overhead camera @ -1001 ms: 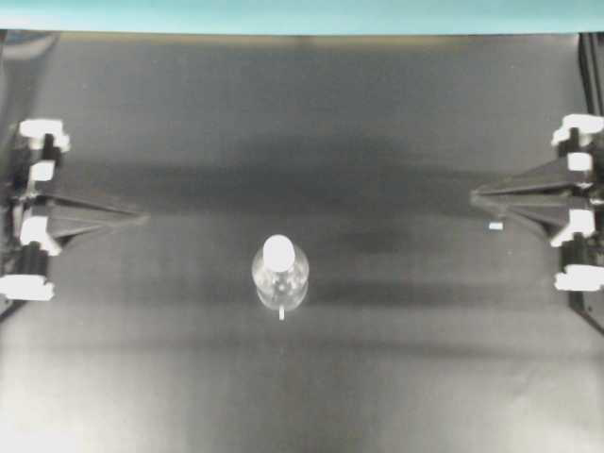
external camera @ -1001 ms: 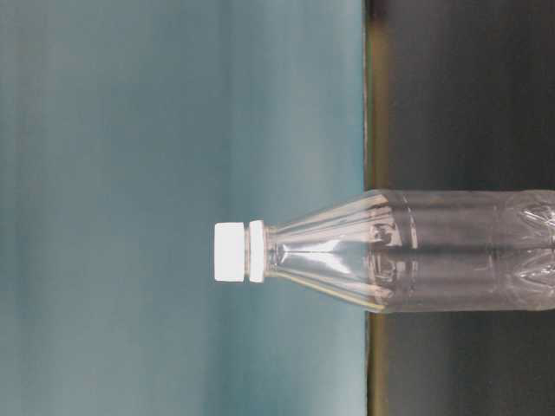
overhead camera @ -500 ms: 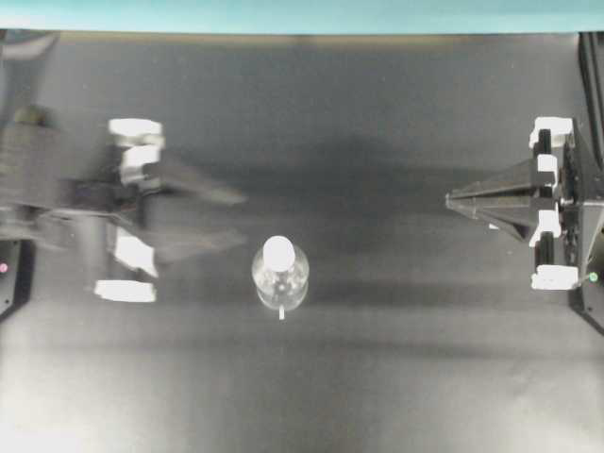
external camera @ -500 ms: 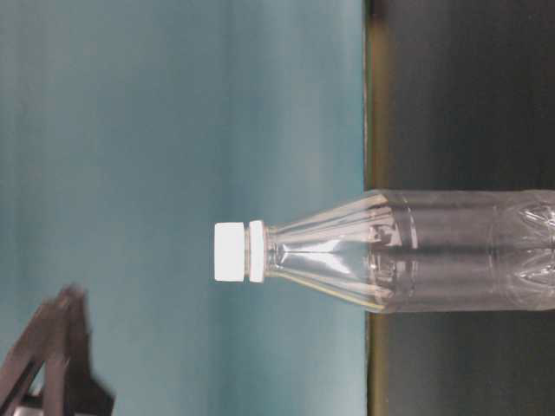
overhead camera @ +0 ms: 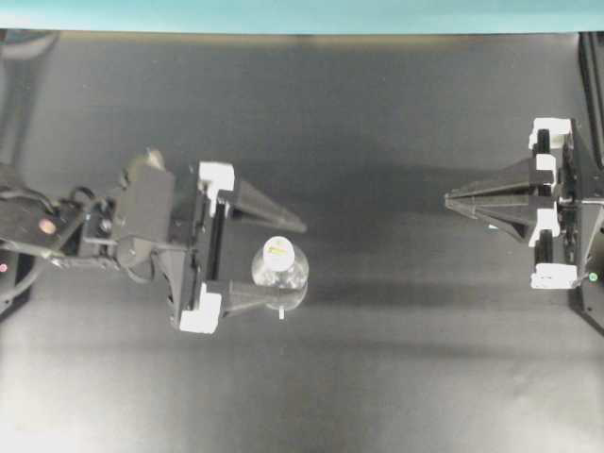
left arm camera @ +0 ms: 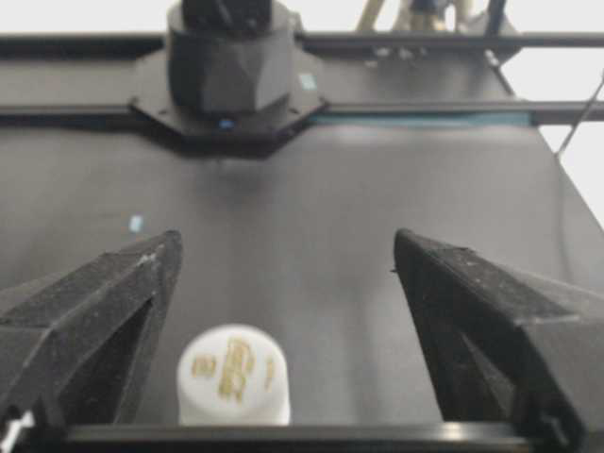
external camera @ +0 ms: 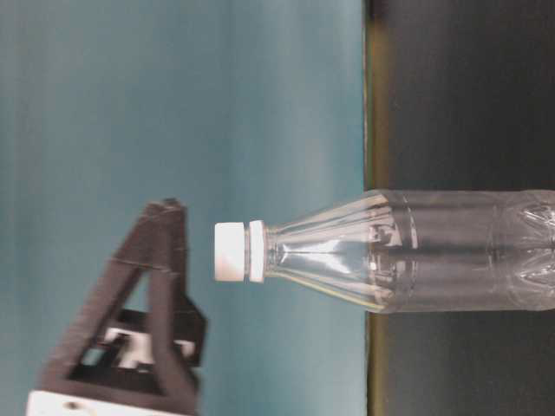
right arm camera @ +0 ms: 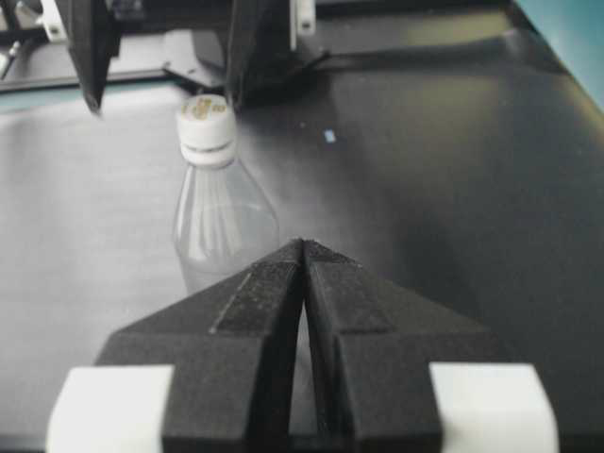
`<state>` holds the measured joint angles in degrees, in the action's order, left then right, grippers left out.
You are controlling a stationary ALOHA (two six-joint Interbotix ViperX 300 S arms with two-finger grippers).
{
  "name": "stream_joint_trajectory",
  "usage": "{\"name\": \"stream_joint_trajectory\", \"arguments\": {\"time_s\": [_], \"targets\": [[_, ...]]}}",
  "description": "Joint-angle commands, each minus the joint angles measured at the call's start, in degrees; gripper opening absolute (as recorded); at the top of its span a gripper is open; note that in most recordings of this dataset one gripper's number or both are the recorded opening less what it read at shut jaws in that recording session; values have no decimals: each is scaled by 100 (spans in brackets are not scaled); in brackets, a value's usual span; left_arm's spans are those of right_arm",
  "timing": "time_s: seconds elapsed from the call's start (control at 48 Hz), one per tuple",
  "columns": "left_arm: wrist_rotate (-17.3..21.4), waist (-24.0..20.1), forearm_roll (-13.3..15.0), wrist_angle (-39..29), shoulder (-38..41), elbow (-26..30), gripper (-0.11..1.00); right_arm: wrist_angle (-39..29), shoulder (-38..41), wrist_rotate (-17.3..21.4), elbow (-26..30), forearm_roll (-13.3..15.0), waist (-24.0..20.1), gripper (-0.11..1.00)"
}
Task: Open the bottle cap by holding the bottle with the left arm and twisting the cap with the right arm.
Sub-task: 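Close the left gripper around the bottle body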
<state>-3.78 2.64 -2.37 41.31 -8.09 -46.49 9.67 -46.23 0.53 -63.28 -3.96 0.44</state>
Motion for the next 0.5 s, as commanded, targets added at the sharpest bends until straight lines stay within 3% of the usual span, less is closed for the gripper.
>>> {"name": "stream_joint_trajectory", "arguments": {"time_s": [0.0,0.25,0.48], "targets": [[-26,-88,-26,290,132,-26,96,-18,18,44,123,-35,70,0],[-185,-53,-26,536,721,-79,96,-44,18,44,123,-237,70,0],[-483,-26,-18,1406,1397,-185,96,-53,18,44,114,-387,70,0]]}}
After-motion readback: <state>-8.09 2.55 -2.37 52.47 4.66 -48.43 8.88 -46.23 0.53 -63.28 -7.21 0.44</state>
